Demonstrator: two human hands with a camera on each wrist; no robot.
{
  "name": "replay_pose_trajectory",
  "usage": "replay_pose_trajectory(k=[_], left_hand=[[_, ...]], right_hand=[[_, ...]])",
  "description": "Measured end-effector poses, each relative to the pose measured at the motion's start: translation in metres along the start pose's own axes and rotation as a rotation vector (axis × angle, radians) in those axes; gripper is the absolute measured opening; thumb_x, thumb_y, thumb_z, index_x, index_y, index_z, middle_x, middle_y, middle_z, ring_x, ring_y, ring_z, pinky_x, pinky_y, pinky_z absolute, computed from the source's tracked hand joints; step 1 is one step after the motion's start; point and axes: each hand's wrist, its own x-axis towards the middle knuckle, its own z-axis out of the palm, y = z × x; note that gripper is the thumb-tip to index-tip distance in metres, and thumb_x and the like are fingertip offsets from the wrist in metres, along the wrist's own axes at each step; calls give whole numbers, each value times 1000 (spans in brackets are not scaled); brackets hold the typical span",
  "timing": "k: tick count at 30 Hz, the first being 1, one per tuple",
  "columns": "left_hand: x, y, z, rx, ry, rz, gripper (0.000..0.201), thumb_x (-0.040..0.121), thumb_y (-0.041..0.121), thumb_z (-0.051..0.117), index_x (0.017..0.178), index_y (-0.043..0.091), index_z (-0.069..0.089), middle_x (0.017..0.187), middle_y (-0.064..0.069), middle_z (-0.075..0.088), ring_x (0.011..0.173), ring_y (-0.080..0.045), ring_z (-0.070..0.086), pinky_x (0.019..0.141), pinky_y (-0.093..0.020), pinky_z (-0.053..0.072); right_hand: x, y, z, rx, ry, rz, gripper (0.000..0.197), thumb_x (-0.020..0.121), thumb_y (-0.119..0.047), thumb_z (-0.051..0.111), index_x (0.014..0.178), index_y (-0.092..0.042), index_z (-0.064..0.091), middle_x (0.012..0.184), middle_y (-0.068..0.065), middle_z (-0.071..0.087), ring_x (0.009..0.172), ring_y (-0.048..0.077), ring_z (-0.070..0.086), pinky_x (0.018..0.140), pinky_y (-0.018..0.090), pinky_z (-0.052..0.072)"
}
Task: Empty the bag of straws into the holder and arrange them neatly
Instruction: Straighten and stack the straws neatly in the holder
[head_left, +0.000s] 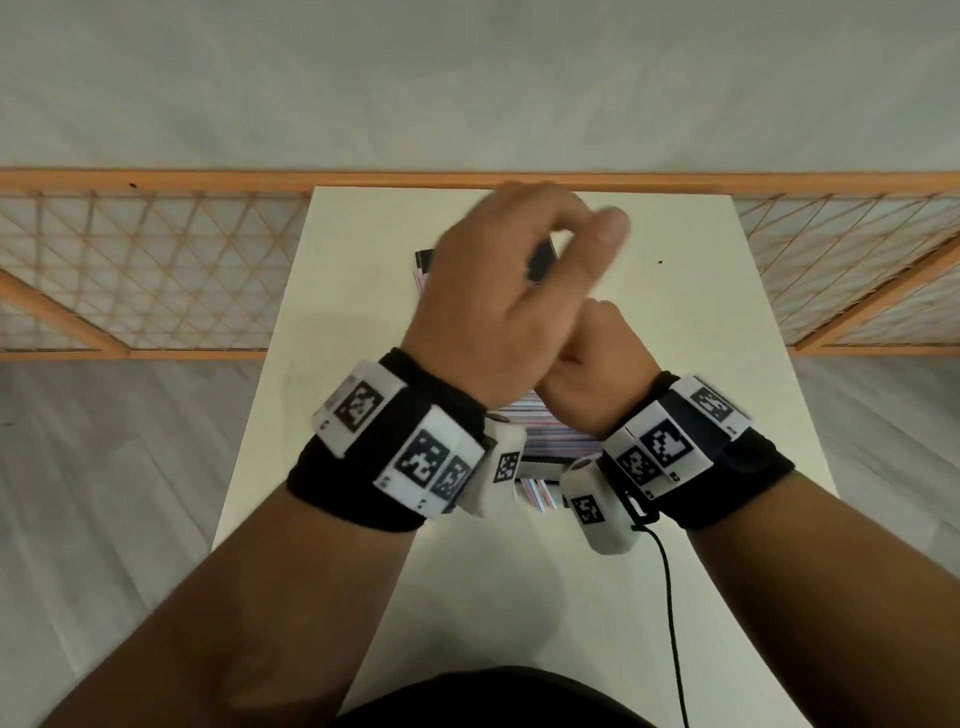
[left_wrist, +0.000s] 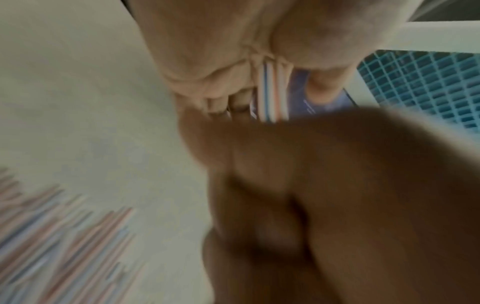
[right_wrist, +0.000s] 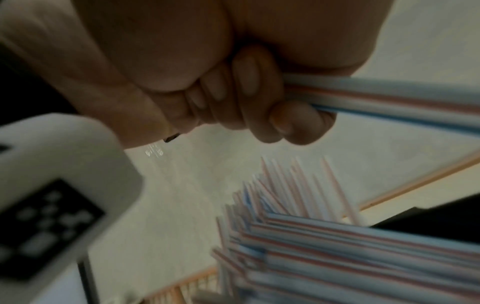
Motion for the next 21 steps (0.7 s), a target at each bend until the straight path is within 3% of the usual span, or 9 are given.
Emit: replay_pose_trajectory(k=[3,5,7,9,13,15,17,19,21], left_hand=[[-9,-23,-20,-146,334,-115,28,96,37,47,92,14,63,88,-7,64,83,-15,60,74,-26,45],[-21,-47,-27,-179,493,-290,21,94,41,48,93,21,55,90,-2,58,83,-12,55,76,-29,43],[-37,-68,-28,-194,562,-513,25,89,44,51,100,22,49,95,4,52,85,-7,50,82,-29,40],[-54,-83,-21,-204,533,-719,40,86,49,50,110,18,48,100,6,49,85,-5,47,85,-29,37],[-80,-90,4,-264,336,-889,83,84,62,43,135,-4,40,116,-16,52,86,-12,50,88,-25,36],[-81,-86,11,-278,298,-886,80,91,60,43,138,-5,37,124,-16,53,90,-6,50,89,-24,37],[-76,-84,11,-270,327,-884,75,92,60,43,140,2,37,138,-20,50,106,-19,54,95,-31,41],[-70,-82,8,-330,375,-897,86,80,70,45,139,8,39,140,-20,51,119,-30,56,104,-45,43],[-68,-81,8,-377,401,-925,92,69,77,46,136,13,40,135,-11,57,119,-24,59,108,-50,45]], right_hand=[[-9,26,5,-167,-196,161,48,91,-54,53,59,-21,41,54,-5,44,52,11,41,52,27,31],[-17,43,12,-284,-229,199,37,85,-57,61,80,-23,46,77,-5,51,69,14,48,65,31,38],[-23,54,13,-369,-126,222,52,72,-57,73,100,-23,46,98,-3,52,86,18,49,76,34,43],[-29,59,9,-335,-23,235,48,69,-50,79,90,-24,44,90,-6,52,78,16,49,66,28,39],[-49,63,14,-347,-351,221,44,75,-63,66,65,-25,44,65,-8,52,63,15,49,60,28,38],[-54,68,23,-382,-434,173,46,71,-74,55,71,-29,47,72,-10,52,69,15,50,65,27,40],[-53,69,26,-352,-471,166,47,68,-73,51,80,-28,55,77,-10,56,74,15,53,67,28,44],[-51,71,28,-350,-472,156,53,66,-73,49,89,-26,60,85,-8,60,79,16,56,73,32,49],[-49,72,28,-404,-449,178,58,67,-74,51,97,-25,60,91,-9,58,83,16,54,77,30,49]])
